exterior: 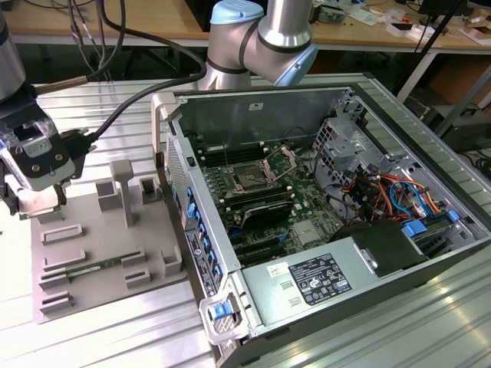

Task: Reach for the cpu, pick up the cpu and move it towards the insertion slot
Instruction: 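Pick up the cpu and move it towards the insertion slot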

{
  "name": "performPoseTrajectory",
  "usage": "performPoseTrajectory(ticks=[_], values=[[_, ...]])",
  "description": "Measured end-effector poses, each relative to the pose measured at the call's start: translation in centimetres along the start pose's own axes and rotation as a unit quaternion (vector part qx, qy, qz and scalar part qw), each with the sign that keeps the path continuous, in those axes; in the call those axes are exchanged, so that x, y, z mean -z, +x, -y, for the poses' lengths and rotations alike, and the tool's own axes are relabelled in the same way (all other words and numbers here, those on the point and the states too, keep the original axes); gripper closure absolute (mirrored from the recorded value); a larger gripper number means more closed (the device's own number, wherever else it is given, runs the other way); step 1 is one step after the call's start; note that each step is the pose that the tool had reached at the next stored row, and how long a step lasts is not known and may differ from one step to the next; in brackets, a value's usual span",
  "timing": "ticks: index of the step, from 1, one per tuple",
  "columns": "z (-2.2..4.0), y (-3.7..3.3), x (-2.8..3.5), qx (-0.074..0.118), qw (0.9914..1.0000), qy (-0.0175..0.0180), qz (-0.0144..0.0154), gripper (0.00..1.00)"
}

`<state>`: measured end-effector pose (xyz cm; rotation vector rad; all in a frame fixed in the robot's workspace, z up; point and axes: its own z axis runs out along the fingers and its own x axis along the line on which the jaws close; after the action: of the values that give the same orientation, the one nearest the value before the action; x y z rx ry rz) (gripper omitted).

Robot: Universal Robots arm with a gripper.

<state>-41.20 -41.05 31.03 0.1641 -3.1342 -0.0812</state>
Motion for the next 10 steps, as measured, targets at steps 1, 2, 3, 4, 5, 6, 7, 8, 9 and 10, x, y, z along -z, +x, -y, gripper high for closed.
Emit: performPoseTrajectory(ticks=[1, 2, 3, 4, 5, 6, 7, 8, 9, 10], values=[[0.00, 0.00, 0.08, 0.000, 1.00000, 0.0000, 0.0000, 0.45], [-0.01, 0.00, 0.16, 0.000, 1.00000, 0.0000, 0.0000, 0.45], [-0.01, 0.00, 0.23, 0.000, 1.00000, 0.0000, 0.0000, 0.45], [-0.01, 0.00, 0.27, 0.000, 1.00000, 0.0000, 0.0000, 0.45], [-0.02, 0.00, 0.37, 0.000, 1.00000, -0.0001, 0.0000, 0.45], [-0.03, 0.00, 0.47, 0.000, 1.00000, -0.0001, 0.0000, 0.45], [-0.03, 0.00, 0.57, 0.000, 1.00000, 0.0000, 0.0000, 0.45], [-0.03, 0.00, 0.66, 0.000, 1.00000, -0.0001, 0.0000, 0.45], [-0.04, 0.00, 0.77, 0.000, 1.00000, -0.0001, 0.0000, 0.45], [-0.04, 0.00, 0.84, 0.000, 1.00000, -0.0001, 0.0000, 0.45]])
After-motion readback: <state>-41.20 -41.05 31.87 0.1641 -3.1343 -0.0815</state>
